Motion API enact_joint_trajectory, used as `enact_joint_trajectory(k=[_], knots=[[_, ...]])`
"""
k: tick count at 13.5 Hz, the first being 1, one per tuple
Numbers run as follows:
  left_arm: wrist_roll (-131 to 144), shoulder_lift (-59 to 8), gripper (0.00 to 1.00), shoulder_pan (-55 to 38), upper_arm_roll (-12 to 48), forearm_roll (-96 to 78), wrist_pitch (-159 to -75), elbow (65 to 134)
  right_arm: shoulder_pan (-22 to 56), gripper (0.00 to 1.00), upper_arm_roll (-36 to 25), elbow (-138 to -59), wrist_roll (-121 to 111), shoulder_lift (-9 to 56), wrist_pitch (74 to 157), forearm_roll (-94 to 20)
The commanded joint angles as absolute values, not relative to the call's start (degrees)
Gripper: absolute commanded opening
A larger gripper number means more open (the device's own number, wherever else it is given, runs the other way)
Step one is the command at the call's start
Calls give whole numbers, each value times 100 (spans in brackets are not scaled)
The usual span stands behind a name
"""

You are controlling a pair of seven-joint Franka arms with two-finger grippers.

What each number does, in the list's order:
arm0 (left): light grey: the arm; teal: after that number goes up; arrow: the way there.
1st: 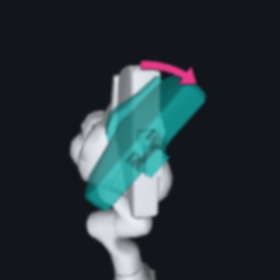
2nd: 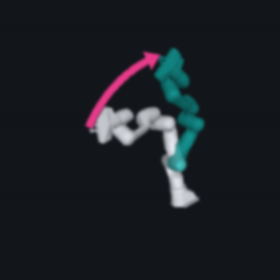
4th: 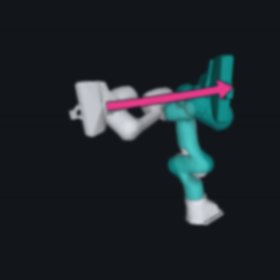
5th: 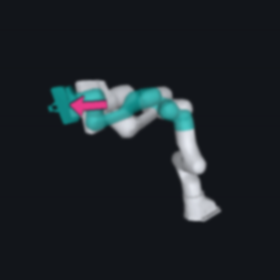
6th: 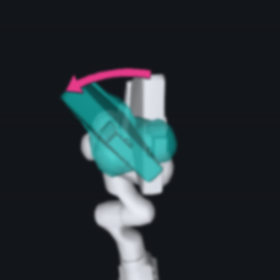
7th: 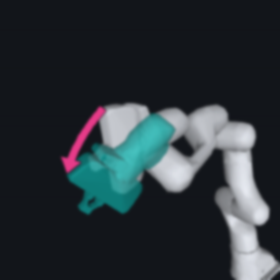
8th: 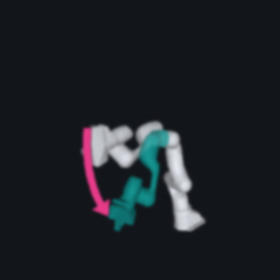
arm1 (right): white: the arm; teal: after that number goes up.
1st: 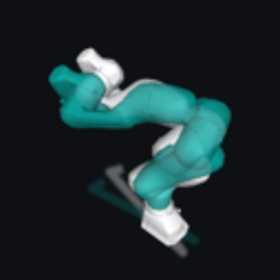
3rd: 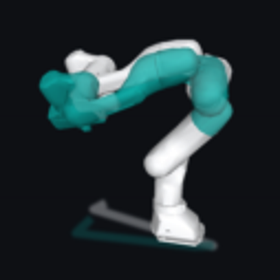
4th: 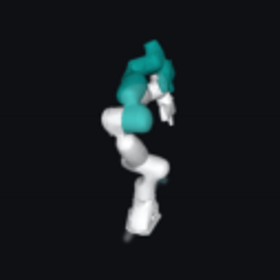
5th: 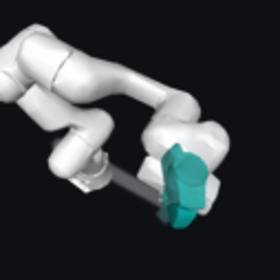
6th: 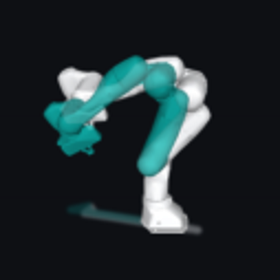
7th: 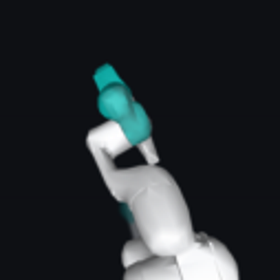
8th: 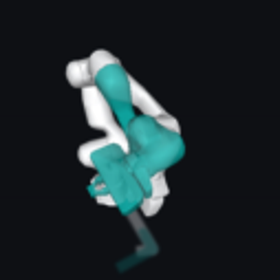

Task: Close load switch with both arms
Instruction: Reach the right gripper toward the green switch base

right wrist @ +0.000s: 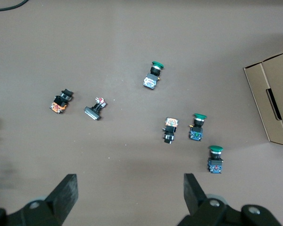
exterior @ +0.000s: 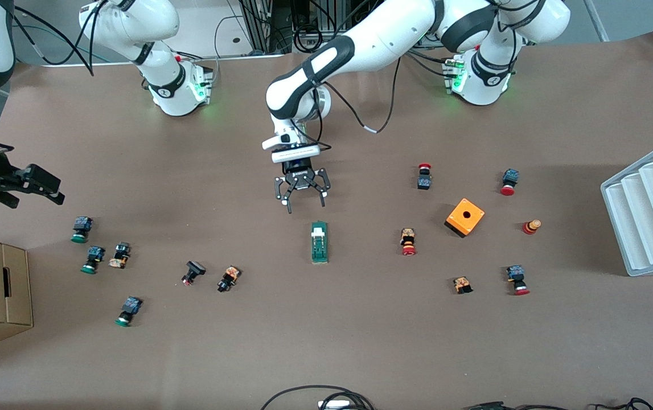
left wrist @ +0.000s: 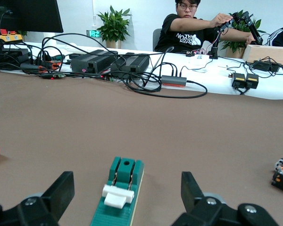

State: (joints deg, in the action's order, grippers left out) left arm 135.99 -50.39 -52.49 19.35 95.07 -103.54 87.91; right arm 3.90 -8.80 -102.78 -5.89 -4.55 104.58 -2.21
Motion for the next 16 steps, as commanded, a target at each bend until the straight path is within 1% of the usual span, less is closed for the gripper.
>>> enact_joint_trajectory(k=[1, 3, 5, 8, 13, 16], knots=[[13772, -5247, 100, -5300, 1942, 9677, -10187, 8692, 369, 100, -914, -10143, -518, -387, 10389, -88], [13781, -5334, 100, -5300, 1942, 9694, -10187, 8701, 395, 100, -923, -10143, -510, -317, 10397, -97], [13903, -5475, 100, -5300, 1942, 9878, -10178, 8692, 430, 100, -897, -10134, -536, -106, 10441, -97], [13992, -5581, 100, -5300, 1942, 9897, -9967, 8701, 422, 100, -896, -10143, -562, -123, 10397, -88], [14098, -5756, 100, -5282, 1942, 10124, -9967, 8684, 580, 100, -888, -10160, -580, 52, 10397, -79], [14071, -5871, 100, -5282, 1942, 10195, -9976, 8666, 869, 100, -888, -10143, -440, 202, 10450, -158]])
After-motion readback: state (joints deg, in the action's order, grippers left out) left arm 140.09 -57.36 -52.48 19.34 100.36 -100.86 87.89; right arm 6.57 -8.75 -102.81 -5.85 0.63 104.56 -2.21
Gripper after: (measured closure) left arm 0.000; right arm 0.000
